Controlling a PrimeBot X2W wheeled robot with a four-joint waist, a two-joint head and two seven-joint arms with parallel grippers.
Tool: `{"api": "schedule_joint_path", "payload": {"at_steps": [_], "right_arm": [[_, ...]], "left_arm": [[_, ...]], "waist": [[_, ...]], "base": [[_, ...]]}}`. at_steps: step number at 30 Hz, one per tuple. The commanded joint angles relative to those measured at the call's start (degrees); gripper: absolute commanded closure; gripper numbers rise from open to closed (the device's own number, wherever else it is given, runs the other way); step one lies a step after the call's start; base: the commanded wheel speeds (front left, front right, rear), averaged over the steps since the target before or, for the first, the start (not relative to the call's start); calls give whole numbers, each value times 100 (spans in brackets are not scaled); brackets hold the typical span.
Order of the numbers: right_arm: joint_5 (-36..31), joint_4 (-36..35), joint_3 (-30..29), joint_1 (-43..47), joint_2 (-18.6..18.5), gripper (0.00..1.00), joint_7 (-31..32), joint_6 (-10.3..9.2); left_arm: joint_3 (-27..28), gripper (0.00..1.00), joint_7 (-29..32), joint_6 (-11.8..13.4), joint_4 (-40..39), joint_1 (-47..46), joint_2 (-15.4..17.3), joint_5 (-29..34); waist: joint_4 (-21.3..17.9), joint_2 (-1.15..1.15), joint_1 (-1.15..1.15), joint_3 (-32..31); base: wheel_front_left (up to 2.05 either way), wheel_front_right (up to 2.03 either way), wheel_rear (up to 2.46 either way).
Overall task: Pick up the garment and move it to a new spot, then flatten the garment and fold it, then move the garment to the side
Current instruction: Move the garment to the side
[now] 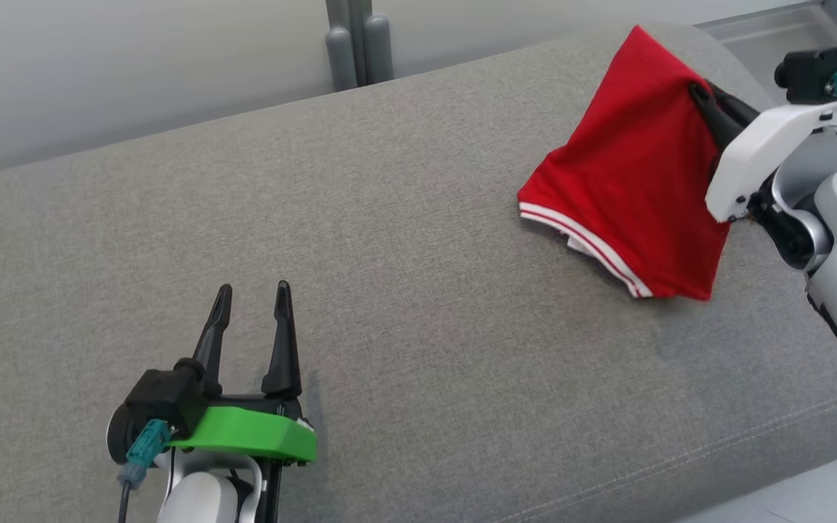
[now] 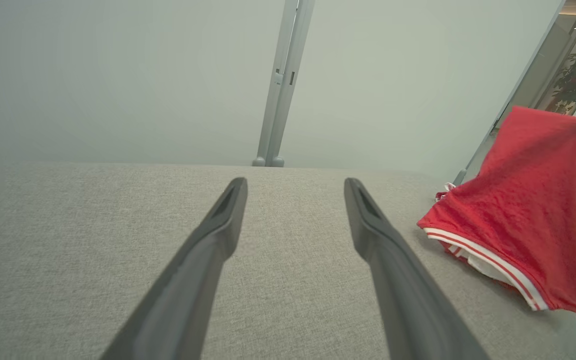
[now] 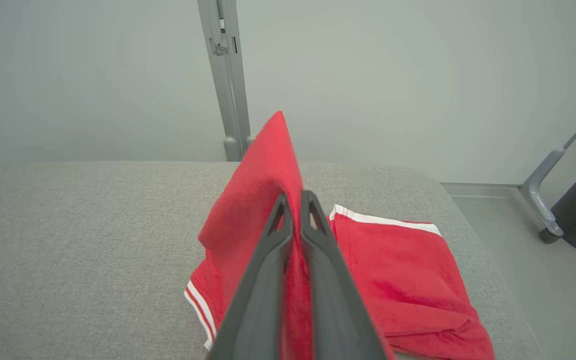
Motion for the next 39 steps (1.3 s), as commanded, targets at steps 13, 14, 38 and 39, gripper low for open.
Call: {"api": "schedule_joint_path", "payload": {"at_steps": [13, 14, 38, 39], "right_arm": [[-354, 746, -571, -594, -36, 100, -201, 0], [-370, 794, -588, -598, -36, 100, -226, 0], [-1258, 2300, -687, -1106, -1177, 100, -1201, -1], [-1299, 2403, -707, -1122, -1218, 100, -1236, -1]], "left_arm": [[52, 0, -1, -24, -27, -148, 16, 91], [59, 0, -1, -33, -31, -153, 16, 112], [-128, 0, 24, -290, -72, -611, 153, 602], [-148, 0, 26, -293, -90, -636, 161, 613]], "waist": [[381, 0, 0, 317], [387, 0, 0, 340], [845, 0, 0, 1448], [862, 0, 0, 1501]], "base": [[0, 0, 0], [0, 0, 0], [0, 0, 0], [0, 0, 0]]}}
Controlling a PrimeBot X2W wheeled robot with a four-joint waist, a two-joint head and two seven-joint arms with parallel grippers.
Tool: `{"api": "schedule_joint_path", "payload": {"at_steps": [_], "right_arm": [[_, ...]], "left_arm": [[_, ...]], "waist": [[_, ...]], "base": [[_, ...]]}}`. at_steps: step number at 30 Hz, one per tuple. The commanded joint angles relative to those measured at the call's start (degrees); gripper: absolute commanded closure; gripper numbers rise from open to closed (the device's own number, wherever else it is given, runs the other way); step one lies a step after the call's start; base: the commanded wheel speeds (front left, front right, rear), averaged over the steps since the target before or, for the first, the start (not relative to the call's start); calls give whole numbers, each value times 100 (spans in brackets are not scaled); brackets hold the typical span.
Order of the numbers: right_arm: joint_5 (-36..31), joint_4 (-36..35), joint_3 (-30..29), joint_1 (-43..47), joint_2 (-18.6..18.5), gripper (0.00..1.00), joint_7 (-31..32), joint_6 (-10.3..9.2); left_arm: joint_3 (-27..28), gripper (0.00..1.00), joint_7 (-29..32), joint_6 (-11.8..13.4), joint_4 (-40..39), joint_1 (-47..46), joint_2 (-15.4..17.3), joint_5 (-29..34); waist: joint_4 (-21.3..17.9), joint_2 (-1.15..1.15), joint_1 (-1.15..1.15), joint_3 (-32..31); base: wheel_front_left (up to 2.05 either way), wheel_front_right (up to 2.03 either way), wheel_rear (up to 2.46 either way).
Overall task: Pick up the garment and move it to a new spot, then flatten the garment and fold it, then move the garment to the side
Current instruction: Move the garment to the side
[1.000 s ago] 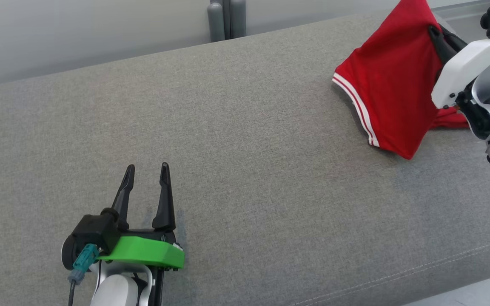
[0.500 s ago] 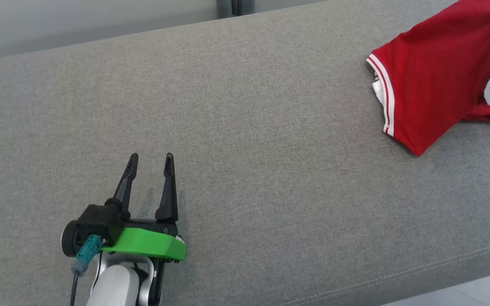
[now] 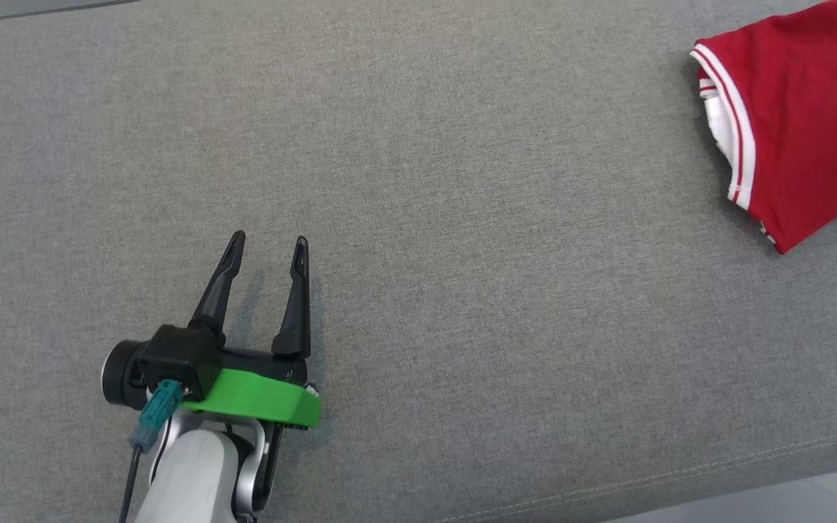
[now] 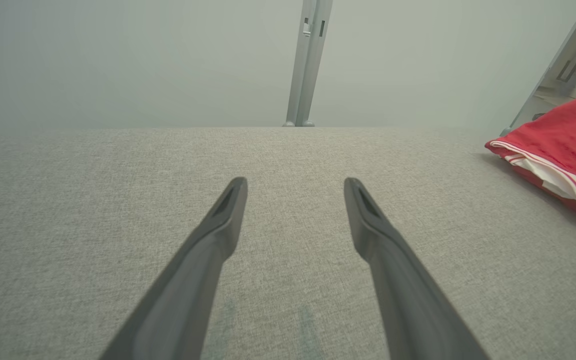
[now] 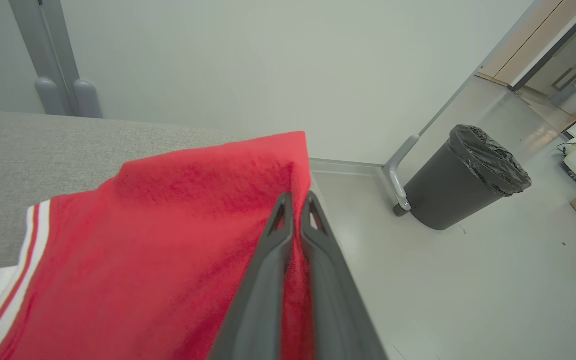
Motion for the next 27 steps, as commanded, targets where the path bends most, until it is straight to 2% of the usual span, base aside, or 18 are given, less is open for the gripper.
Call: {"api": "schedule_joint_path", "payload": {"at_steps": [1, 9, 15, 16, 17, 18, 19, 27], "right_arm": [[-103, 207, -55, -114, -106, 100, -103, -2], [-702, 697, -8, -282, -281, 100, -368, -2], [-1135, 985, -285, -408, -309, 100, -471, -3], [-1195, 1028, -399, -417, -335, 96, -476, -4], [-1287, 1062, -488, -409, -337, 69, -482, -5], [-1391, 1083, -573, -403, -312, 48, -489, -5], [-1479, 1090, -672, -395, -293, 0, -493, -5], [-2107, 1118, -1472, -178, -119, 0, -495, -5]], "left_arm": [[-22, 0, 19, -31, -65, -118, 47, 59], [-100, 0, 128, -7, -256, -206, 158, 135], [-142, 0, 230, 35, -456, -223, 224, 181], [-154, 0, 253, 47, -489, -226, 227, 190], [-162, 0, 263, 55, -523, -228, 236, 194], [-173, 0, 280, 50, -555, -229, 245, 199], [-182, 0, 290, 55, -579, -227, 253, 202], [-228, 0, 354, 93, -670, -185, 312, 179]], "waist": [[147, 0, 0, 278], [216, 0, 0, 574], [223, 0, 0, 729], [219, 0, 0, 747], [214, 0, 0, 761], [207, 0, 0, 769], [198, 0, 0, 772], [90, 0, 0, 710]], "base": [[0, 0, 0], [0, 0, 0], [0, 0, 0], [0, 0, 0], [0, 0, 0], [0, 0, 0], [0, 0, 0], [0, 0, 0]]}}
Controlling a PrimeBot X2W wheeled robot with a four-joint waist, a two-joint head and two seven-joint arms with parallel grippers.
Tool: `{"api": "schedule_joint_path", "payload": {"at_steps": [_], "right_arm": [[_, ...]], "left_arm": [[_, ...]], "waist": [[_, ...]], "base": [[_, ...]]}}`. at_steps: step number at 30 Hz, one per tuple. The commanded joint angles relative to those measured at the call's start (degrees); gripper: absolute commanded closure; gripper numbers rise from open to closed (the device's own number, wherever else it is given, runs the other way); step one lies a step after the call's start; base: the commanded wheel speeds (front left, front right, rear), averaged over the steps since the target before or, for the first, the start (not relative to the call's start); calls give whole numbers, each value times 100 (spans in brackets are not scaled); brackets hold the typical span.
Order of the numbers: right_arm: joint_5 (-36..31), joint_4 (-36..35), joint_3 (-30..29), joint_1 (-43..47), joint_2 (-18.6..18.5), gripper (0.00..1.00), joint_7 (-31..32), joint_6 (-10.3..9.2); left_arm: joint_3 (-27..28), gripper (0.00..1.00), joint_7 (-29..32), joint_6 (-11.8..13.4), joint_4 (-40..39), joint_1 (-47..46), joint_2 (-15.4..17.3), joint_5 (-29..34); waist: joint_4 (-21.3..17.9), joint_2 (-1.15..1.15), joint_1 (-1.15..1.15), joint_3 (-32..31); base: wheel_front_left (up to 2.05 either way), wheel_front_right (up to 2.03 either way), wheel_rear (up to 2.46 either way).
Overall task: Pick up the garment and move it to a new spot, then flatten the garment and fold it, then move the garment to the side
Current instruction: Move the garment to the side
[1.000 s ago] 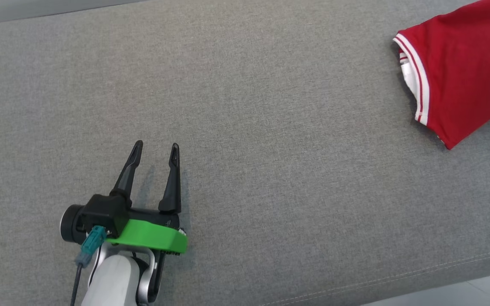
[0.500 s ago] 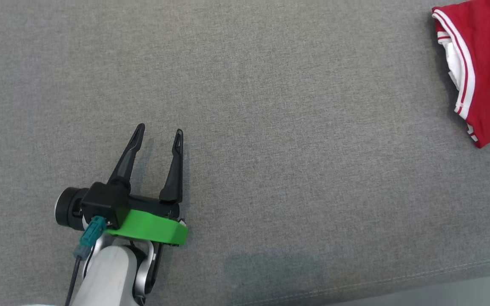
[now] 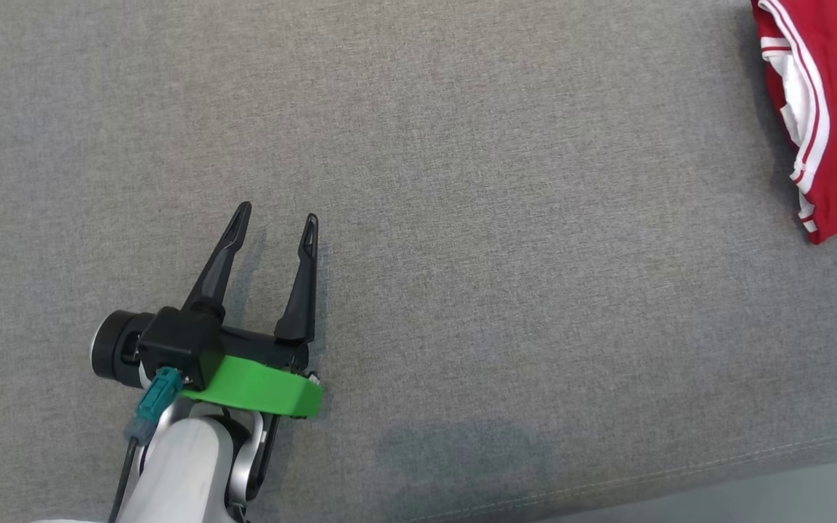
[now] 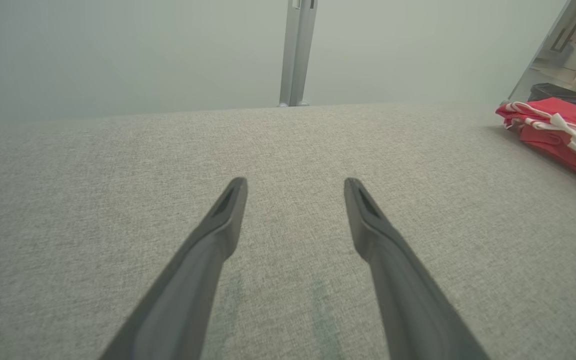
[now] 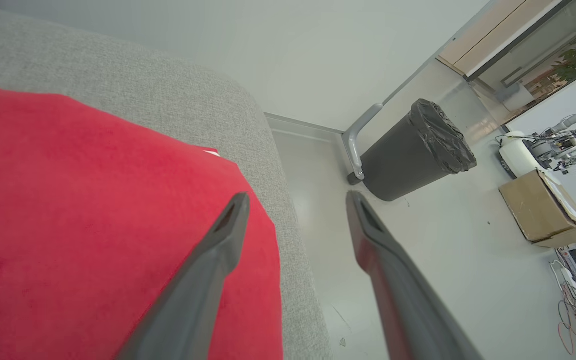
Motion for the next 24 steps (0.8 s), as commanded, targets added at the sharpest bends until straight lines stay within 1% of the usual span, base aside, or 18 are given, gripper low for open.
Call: {"api": "schedule_joint_path", "payload": {"at_steps": [1, 6, 10, 14, 18, 24], "right_arm": [[-108, -15, -123, 111, 72, 0, -18, -8], [-373, -364, -527, 260, 294, 0, -19, -8], [-511, -853, -767, 434, 521, 0, -16, -8], [-497, -1426, -907, 671, 769, 0, -17, -8], [-203, -1917, -978, 990, 1039, 0, -17, -8], [364, -2645, -814, 1644, 1307, 0, -17, -7]], "left_arm": [[-3, 0, 20, 37, -18, -31, 62, -2], [-8, 0, 9, 51, 21, 7, 79, -46], [32, 0, -33, 59, 85, -14, 76, -102], [127, 0, -106, 93, 179, -64, 27, -236], [267, 0, -188, 135, 377, -100, -78, -455], [441, 0, -275, 190, 857, -106, -161, -728]], "waist": [[-36, 0, 0, -36], [-117, 0, 0, -176], [-181, 0, 0, -391], [-229, 0, 0, -689], [-229, 0, 0, -1067], [-202, 0, 0, -1599]], "base": [[0, 0, 0], [0, 0, 0], [0, 0, 0], [0, 0, 0], [0, 0, 0], [0, 0, 0]]}}
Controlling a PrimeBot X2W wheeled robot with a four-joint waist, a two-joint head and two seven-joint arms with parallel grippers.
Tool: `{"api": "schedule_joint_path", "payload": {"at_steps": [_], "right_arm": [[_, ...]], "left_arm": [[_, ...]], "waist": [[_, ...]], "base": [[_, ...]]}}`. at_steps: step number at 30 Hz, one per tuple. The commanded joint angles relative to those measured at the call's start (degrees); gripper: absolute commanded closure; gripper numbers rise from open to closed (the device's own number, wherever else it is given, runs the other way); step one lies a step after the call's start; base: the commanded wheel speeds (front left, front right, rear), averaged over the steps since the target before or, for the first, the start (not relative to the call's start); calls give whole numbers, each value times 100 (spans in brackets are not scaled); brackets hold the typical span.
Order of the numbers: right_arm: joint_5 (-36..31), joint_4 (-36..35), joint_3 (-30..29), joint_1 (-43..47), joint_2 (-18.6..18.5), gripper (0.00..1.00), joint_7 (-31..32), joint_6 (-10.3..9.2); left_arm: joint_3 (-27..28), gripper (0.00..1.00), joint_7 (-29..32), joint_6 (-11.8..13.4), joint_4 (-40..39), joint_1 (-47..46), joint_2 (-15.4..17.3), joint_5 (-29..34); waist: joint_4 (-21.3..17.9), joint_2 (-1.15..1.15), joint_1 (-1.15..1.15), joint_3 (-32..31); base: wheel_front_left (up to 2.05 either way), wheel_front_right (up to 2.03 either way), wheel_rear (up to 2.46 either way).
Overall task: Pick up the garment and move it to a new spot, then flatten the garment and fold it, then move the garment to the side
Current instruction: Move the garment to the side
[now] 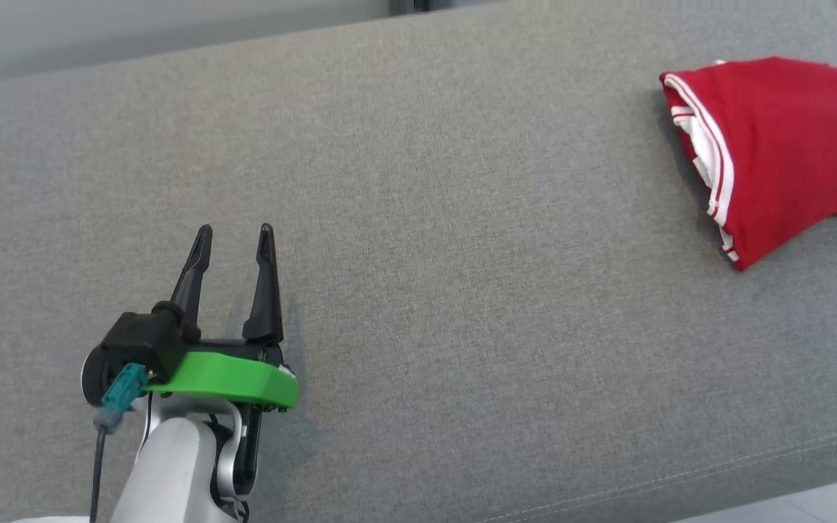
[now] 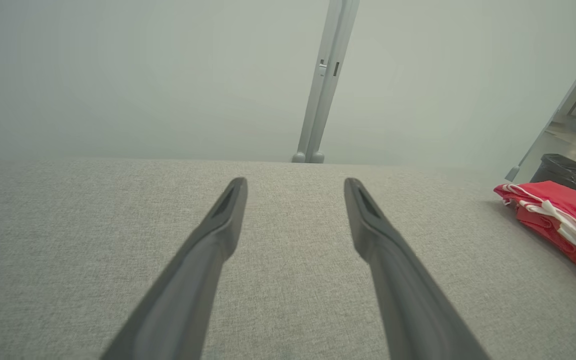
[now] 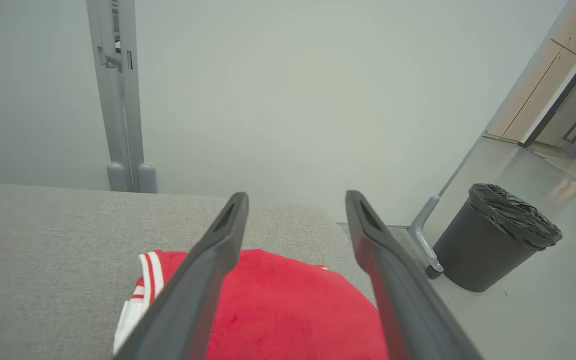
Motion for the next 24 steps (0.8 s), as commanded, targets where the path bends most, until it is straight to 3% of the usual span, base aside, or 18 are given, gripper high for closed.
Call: {"api": "schedule_joint_path", "payload": {"at_steps": [1, 12, 24], "right_arm": [[120, -86, 24, 137, 55, 0, -13, -6], [745, -1286, 75, 1601, 579, 0, -12, -6], [86, -2697, -476, 2972, 1741, 0, 167, -5]], "left_arm": [[48, 0, -17, 36, 57, -40, 2, -74], [348, 0, -97, 46, 777, 359, -98, -483], [519, 0, -101, 65, 891, 808, -33, -374]], "waist": [[7, 0, 0, -391], [125, 0, 0, -1152], [386, 0, 0, -1430]], "base": [[0, 0, 0], [0, 0, 0], [0, 0, 0]]}}
